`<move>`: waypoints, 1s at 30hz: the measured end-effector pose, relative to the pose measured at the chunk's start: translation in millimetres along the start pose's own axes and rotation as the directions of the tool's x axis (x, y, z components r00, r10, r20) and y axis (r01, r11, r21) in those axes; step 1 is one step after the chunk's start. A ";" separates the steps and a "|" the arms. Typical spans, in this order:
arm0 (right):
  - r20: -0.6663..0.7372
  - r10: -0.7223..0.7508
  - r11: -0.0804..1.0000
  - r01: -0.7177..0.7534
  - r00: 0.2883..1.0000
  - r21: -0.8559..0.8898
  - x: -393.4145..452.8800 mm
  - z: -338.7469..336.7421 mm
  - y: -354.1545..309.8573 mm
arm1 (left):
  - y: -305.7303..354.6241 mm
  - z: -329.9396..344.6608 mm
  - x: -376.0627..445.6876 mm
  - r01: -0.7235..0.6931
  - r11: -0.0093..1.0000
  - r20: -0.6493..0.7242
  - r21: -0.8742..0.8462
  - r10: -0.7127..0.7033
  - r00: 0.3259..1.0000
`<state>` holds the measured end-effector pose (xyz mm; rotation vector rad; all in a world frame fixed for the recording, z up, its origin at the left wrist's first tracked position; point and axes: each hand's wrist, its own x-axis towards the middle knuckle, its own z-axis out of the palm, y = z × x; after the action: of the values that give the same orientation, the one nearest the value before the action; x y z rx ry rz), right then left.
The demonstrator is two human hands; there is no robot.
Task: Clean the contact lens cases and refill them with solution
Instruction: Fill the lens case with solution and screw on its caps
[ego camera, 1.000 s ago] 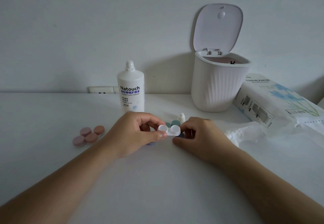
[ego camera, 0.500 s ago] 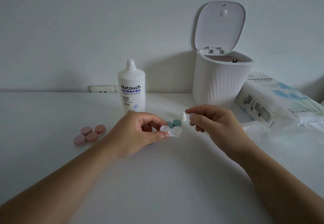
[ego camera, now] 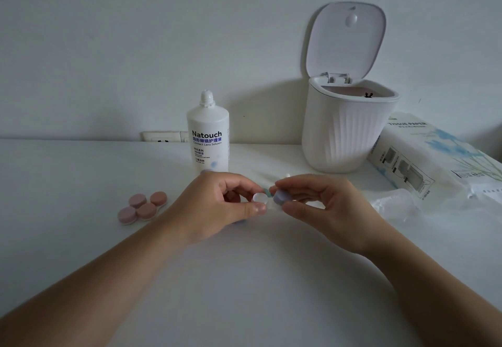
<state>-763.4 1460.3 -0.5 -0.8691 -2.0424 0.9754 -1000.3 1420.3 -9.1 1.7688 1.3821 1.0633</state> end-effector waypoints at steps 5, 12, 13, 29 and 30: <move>0.027 -0.031 0.994 0.034 0.999 -0.100 -2.2 -0.1 -3.4 | 0.0 1.1 -0.2 -0.011 1.000 0.001 0.012 0.011 1.000; 0.035 -0.039 0.988 0.044 0.999 -0.148 -3.6 -0.9 -5.4 | 1.9 1.7 -0.1 -0.019 1.000 0.029 0.000 0.019 0.999; 0.038 -0.040 0.988 0.045 0.998 -0.146 -3.4 -0.9 -5.4 | 1.8 1.7 -0.3 -0.020 1.000 0.029 -0.004 0.020 0.999; -0.041 -0.048 0.988 0.041 0.998 -0.151 -0.6 4.4 -0.2 | 3.1 4.1 -0.3 -0.023 1.000 0.012 -0.013 0.023 1.000; -0.055 -0.042 0.988 0.033 0.998 -0.149 0.3 5.5 0.1 | 3.4 4.8 -0.5 -0.028 1.000 0.014 -0.013 0.028 1.000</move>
<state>-768.0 1458.6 -3.1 -0.9219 -2.0942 0.7769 -994.6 1418.9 -8.4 1.7879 1.3430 1.0698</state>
